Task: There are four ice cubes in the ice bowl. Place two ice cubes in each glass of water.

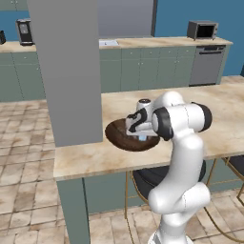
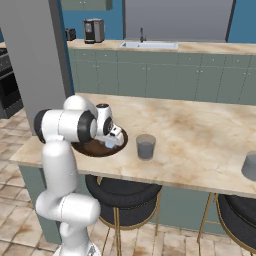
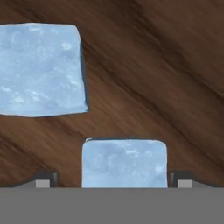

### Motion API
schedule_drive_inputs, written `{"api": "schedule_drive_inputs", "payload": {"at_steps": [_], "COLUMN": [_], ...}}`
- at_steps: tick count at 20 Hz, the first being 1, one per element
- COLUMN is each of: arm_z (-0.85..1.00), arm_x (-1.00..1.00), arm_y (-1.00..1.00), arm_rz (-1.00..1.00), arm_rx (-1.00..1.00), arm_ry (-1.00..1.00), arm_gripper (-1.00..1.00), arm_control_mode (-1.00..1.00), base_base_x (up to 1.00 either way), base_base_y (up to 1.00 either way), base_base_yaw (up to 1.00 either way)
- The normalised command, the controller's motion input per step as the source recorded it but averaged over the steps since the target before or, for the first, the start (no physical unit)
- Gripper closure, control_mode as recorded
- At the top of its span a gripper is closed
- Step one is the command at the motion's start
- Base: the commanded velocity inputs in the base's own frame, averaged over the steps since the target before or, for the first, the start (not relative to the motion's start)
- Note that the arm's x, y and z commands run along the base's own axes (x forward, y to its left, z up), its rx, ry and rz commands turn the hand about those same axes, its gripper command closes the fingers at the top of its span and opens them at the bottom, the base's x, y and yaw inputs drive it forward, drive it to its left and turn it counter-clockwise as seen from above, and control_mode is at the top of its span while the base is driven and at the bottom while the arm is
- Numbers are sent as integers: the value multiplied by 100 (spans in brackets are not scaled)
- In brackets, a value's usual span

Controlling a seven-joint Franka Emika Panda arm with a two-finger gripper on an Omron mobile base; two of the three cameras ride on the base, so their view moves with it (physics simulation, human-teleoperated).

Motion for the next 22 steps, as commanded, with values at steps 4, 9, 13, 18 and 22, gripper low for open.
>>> {"api": "schedule_drive_inputs", "payload": {"at_steps": [4,9,13,18,22], "arm_z": [-18,-9,20,94,100], "arm_x": [30,7,-43,-57,-62], "arm_y": [0,0,0,-14,-48], "arm_rz": [0,0,-10,-19,-21], "arm_rx": [0,0,1,8,6], "arm_ry": [0,1,-2,-3,0], "arm_gripper": [-100,100,100,100,100], "arm_control_mode": [-100,-100,-100,-100,-100], "base_base_x": [0,0,0,0,0], "base_base_y": [0,0,0,0,0], "base_base_yaw": [0,0,0,0,0]}}
